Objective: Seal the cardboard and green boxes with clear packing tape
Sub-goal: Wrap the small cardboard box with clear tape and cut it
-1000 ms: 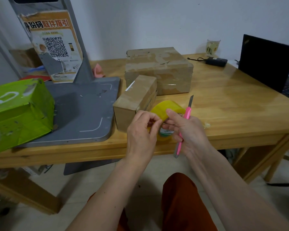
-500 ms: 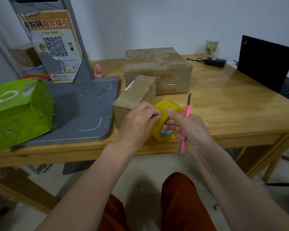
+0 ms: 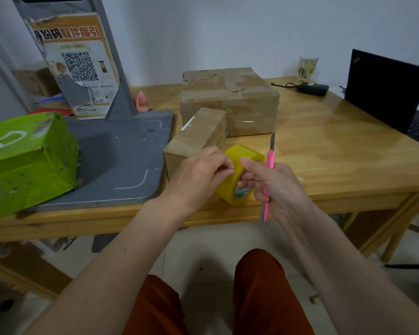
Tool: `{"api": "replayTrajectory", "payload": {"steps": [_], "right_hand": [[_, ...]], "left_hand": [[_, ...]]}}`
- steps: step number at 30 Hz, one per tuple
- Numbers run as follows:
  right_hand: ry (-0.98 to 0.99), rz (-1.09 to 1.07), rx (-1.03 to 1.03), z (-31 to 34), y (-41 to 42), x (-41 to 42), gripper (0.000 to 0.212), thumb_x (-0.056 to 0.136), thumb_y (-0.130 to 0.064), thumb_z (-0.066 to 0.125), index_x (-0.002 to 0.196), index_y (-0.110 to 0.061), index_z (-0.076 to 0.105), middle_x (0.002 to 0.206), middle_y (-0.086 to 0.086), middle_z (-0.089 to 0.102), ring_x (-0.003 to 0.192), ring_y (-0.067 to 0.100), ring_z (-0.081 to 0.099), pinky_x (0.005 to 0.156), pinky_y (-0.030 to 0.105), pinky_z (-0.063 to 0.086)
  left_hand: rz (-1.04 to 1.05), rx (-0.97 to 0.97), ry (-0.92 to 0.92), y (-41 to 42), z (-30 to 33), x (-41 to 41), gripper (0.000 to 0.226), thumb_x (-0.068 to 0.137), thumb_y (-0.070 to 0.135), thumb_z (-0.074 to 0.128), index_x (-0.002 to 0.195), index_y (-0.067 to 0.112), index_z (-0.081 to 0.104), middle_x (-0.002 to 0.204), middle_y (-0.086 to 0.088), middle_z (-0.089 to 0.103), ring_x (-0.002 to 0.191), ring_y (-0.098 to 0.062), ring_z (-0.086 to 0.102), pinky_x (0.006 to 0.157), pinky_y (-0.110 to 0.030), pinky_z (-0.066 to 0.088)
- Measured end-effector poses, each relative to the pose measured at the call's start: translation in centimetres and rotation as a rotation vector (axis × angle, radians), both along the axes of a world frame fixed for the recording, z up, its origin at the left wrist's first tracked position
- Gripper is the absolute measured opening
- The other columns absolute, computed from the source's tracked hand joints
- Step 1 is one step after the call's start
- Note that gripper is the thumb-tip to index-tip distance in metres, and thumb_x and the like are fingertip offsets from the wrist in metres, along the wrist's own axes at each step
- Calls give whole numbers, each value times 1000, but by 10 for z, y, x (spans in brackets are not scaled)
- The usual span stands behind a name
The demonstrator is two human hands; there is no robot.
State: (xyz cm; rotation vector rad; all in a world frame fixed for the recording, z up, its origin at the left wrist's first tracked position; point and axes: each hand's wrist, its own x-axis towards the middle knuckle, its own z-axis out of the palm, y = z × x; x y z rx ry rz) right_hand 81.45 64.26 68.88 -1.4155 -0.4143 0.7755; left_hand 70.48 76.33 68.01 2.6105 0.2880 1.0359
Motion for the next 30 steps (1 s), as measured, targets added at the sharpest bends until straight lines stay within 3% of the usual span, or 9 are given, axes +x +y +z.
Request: {"api": "replayTrajectory", "payload": {"steps": [3, 7, 12, 14, 16, 19, 21, 26, 30], "right_hand": [[3, -5, -1, 2, -1, -1, 21, 86, -23, 71, 79, -4, 65, 66, 9, 68, 58, 14, 65, 36, 16, 28], [-1, -10, -9, 3, -2, -3, 21, 86, -22, 71, 80, -4, 65, 65, 7, 68, 58, 12, 65, 36, 16, 30], [-4, -28, -4, 2, 0, -5, 20, 86, -21, 71, 77, -6, 63, 68, 8, 68, 65, 17, 66, 34, 16, 30], [-10, -32, -9, 2, 1, -6, 20, 87, -22, 71, 76, -6, 63, 67, 7, 67, 64, 16, 65, 35, 16, 30], [-6, -34, -5, 2, 1, -5, 20, 87, -23, 71, 77, -7, 64, 65, 6, 68, 63, 16, 65, 35, 16, 30], [-1, -27, -1, 0, 2, -2, 19, 87, -26, 70, 82, -8, 66, 68, 6, 71, 67, 17, 66, 35, 16, 30], [0, -21, 2, -2, 3, -1, 19, 87, -26, 70, 84, -7, 67, 70, 6, 71, 69, 17, 67, 34, 16, 30], [3, -34, 5, -2, 3, -1, 21, 87, -27, 71, 87, -6, 66, 74, 9, 72, 66, 17, 67, 35, 16, 31], [4, -49, 8, -4, 5, 0, 23, 87, -27, 71, 88, -4, 66, 78, 12, 72, 64, 16, 67, 35, 17, 30]], "left_hand": [[32, 149, 98, -7, 1, 0, 4, 90, 11, 65, 89, 9, 63, 88, -4, 55, 77, -15, 51, 63, -25, 38], [89, 166, 155, -14, -1, 1, 6, 96, 15, 55, 96, 10, 55, 91, 2, 40, 80, -12, 37, 65, -27, 31], [110, 222, 117, -19, -4, 1, 6, 88, 13, 52, 85, 8, 53, 81, -8, 51, 69, -14, 38, 57, -27, 30], [96, 176, 103, -20, -7, -1, 5, 89, 9, 57, 87, 7, 53, 82, -5, 48, 71, -15, 40, 61, -23, 29], [81, 12, 43, -20, -12, -4, 9, 91, 9, 62, 94, 8, 54, 87, 2, 46, 74, -7, 39, 65, -17, 32], [75, -213, -66, -20, -18, -9, 37, 86, 13, 73, 119, 12, 57, 95, 6, 50, 77, -2, 50, 72, -7, 41], [68, -198, -128, -18, -23, -10, 48, 80, 10, 78, 125, 10, 62, 97, 4, 54, 75, -4, 53, 73, -5, 43], [99, -64, -294, -13, -34, -4, 18, 81, 12, 74, 99, 7, 77, 89, -4, 65, 83, -2, 54, 74, -7, 45], [109, 63, -321, -12, -35, 0, 17, 88, 17, 66, 88, 4, 76, 84, -7, 66, 79, -12, 59, 71, -19, 49]]}}
